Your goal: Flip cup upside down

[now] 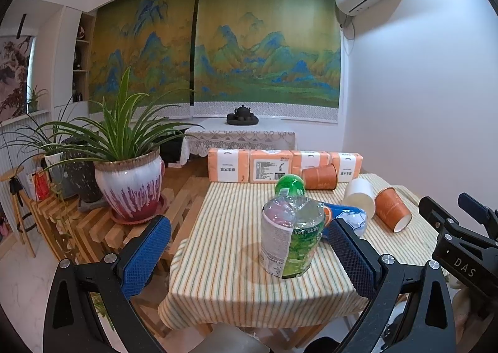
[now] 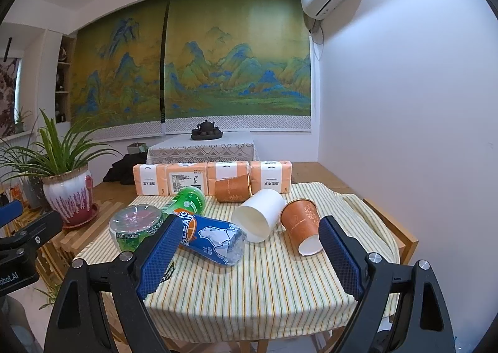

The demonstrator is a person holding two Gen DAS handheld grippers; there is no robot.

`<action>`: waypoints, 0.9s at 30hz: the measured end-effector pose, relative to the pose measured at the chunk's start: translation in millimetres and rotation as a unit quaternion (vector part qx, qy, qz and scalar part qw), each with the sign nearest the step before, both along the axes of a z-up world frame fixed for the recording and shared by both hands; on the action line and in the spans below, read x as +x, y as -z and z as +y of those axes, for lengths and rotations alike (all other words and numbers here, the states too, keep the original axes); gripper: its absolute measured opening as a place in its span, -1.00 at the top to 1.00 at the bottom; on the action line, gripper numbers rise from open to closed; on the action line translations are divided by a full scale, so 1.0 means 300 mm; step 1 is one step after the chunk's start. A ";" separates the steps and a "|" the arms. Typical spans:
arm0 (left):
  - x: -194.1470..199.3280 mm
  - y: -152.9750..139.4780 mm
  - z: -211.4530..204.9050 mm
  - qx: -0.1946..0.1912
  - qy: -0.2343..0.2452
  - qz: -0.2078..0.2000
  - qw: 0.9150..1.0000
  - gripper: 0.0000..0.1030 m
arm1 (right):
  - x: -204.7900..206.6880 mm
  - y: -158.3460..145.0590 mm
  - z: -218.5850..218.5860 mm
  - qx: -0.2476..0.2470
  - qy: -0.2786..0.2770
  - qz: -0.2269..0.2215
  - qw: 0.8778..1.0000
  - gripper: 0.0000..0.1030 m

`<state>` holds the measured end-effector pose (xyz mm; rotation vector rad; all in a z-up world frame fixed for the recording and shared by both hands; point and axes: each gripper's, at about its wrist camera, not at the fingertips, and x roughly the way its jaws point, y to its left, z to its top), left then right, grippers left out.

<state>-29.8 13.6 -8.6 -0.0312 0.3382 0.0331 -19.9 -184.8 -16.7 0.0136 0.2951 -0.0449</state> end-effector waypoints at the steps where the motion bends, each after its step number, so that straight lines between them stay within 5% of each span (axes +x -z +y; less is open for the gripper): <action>1: 0.000 0.001 -0.001 0.000 0.000 0.000 1.000 -0.99 | -0.001 -0.001 0.000 0.001 0.000 -0.001 1.000 -0.68; 27: 0.010 0.008 0.000 -0.001 -0.001 0.001 1.000 -0.99 | 0.008 0.010 -0.008 0.000 0.003 0.003 1.000 -0.68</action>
